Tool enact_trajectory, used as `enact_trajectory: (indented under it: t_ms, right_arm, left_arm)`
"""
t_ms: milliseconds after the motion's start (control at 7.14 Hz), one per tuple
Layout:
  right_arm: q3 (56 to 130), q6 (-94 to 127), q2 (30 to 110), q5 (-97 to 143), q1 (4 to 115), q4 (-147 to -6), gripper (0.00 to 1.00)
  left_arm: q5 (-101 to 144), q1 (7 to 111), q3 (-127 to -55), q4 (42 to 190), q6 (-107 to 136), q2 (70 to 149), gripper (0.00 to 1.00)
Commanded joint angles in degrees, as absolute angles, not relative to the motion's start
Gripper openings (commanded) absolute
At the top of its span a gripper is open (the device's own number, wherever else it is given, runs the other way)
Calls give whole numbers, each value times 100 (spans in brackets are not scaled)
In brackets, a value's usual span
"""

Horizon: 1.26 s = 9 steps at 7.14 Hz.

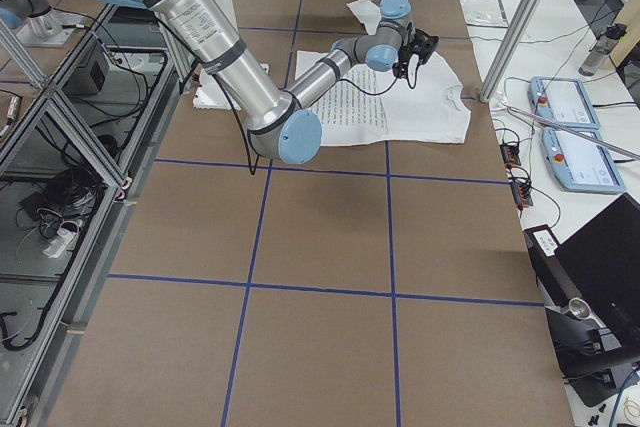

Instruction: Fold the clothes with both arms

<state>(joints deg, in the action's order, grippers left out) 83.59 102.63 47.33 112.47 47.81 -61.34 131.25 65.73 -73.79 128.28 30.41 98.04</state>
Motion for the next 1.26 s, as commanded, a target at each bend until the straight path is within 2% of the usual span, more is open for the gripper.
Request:
enact_trajectory:
  t_ms: [0,280,560,700,840,980,1120]
  right_arm:
    - [8534,10266,4904,11268,4825,-6135,100]
    - [8534,10274,4913,11250,4825,-6126,100]
    - [8534,10327,4896,11224,4825,-6126,100]
    - [8534,10345,4887,11224,4825,-6126,100]
    - [8534,10345,4887,11224,4825,-6126,100]
    - [8534,10345,4887,11224,4825,-6126,100]
    - [8534,10345,4887,11224,4825,-6126,100]
  left_arm:
    - [13061,6513,-7278,12823,3024,9800,79]
    - [13061,6416,-7295,12832,3041,9694,75]
    - [13061,6416,-7312,12858,3058,9589,61]
    - [13069,6407,-7321,12876,3067,9563,45]
    - [13061,6407,-7321,12885,3067,9554,33]
    - [13069,6425,-7356,12920,3085,9545,15]
    - [13087,6416,-7452,12911,3085,9554,0]
